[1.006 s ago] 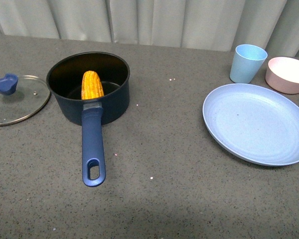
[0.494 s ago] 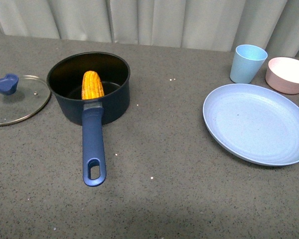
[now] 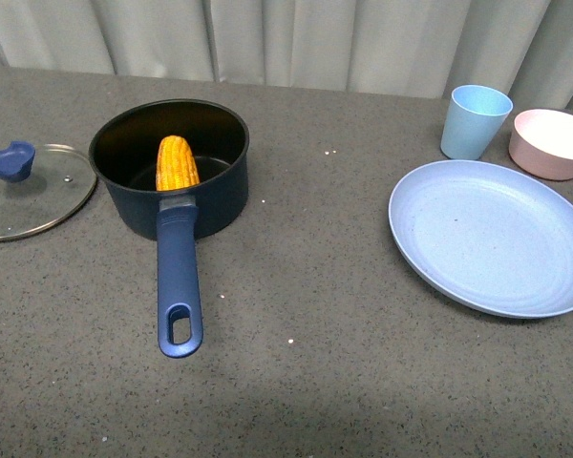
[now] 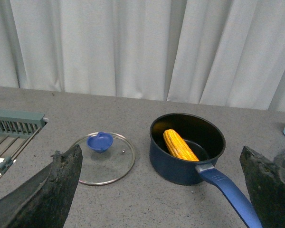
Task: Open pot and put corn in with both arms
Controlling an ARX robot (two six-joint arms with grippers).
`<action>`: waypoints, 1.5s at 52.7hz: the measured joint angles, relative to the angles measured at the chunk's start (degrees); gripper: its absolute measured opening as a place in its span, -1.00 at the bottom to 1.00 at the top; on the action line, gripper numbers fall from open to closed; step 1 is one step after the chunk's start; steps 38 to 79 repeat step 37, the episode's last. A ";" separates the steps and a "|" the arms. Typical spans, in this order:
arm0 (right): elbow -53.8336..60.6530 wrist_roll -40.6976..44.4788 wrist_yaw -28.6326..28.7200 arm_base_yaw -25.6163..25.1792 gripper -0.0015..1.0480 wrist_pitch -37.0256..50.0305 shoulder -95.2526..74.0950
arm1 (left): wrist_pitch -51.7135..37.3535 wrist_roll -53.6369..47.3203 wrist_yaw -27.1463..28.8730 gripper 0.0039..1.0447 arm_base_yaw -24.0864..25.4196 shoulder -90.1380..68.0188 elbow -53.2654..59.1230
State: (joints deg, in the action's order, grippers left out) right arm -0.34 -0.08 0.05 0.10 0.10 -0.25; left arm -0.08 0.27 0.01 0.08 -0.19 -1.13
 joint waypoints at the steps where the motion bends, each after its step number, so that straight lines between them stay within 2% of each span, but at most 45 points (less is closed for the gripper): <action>1: 0.00 0.00 0.02 0.00 0.82 0.00 0.00 | 0.00 0.00 0.00 0.88 0.00 0.00 0.00; 79: 0.00 0.02 0.02 0.00 0.83 0.00 0.00 | 0.00 0.00 0.00 0.88 0.00 0.00 0.00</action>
